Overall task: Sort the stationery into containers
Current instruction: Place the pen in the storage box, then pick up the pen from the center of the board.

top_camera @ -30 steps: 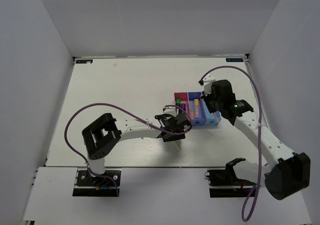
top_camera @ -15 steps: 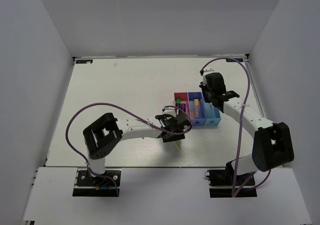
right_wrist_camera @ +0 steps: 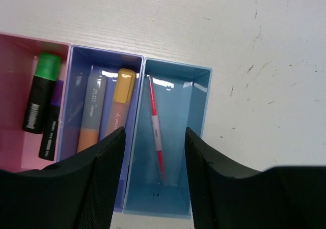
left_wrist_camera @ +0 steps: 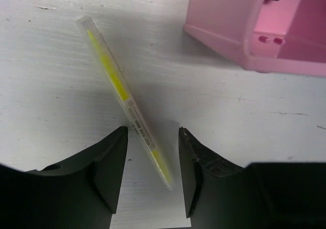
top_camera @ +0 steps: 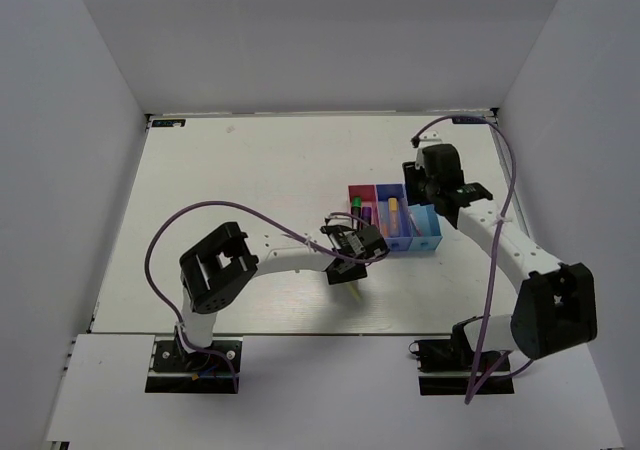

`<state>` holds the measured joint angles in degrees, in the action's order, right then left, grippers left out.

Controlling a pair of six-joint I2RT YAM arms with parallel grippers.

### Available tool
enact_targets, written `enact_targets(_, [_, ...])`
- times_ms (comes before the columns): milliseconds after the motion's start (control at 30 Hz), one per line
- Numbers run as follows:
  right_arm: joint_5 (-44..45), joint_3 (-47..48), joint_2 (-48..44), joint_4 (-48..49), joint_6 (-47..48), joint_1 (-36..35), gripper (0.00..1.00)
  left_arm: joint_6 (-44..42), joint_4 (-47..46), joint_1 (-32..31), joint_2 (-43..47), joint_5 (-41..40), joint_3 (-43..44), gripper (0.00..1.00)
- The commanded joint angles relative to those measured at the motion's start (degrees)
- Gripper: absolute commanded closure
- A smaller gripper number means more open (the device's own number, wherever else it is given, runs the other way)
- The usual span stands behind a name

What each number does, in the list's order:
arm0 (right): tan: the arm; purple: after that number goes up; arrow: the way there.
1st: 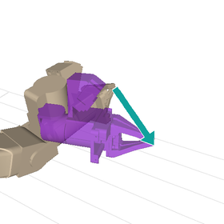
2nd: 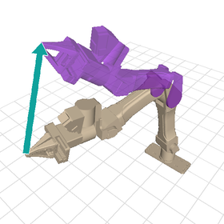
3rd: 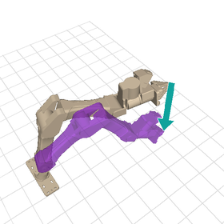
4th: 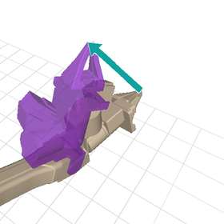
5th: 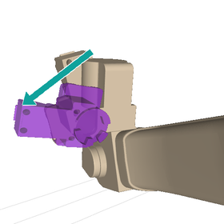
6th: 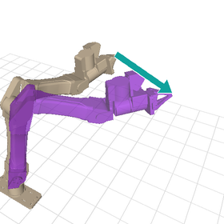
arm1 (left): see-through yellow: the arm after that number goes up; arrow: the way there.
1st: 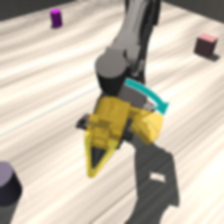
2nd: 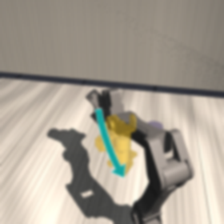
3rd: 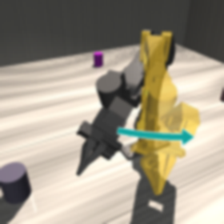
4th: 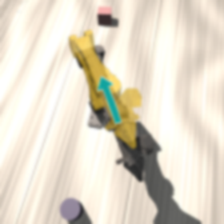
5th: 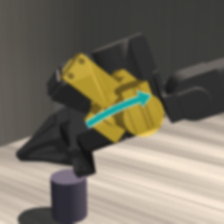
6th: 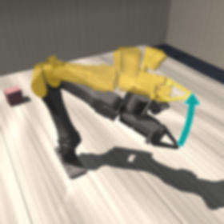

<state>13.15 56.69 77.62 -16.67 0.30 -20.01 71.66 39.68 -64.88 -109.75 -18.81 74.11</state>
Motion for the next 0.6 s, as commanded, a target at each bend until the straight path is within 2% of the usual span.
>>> enact_targets(0, [-2.2,0.1,-4.6,-1.0,-3.4,1.6,0.46,3.9,7.5,0.3,-1.5,-2.4,4.5,0.45])
enact_targets(267, [-7.5,-2.7,-11.6,-1.3,-6.2,3.9,0.46,6.4,14.0,0.3,-5.7,0.5,5.5,0.45])
enact_targets(433, [-10.2,-3.1,-13.8,-1.9,-7.4,5.5,0.46,7.9,14.5,0.0,-6.4,1.3,3.3,0.57])
enact_targets(533, [-12.0,-3.3,-15.5,-2.5,-8.0,6.2,0.46,8.3,14.1,-0.2,-6.9,1.4,2.5,0.69])
enact_targets(567, [-12.7,-3.5,-16.5,-2.9,-8.1,6.4,0.46,8.2,14.1,-0.2,-6.9,1.4,2.4,0.76])
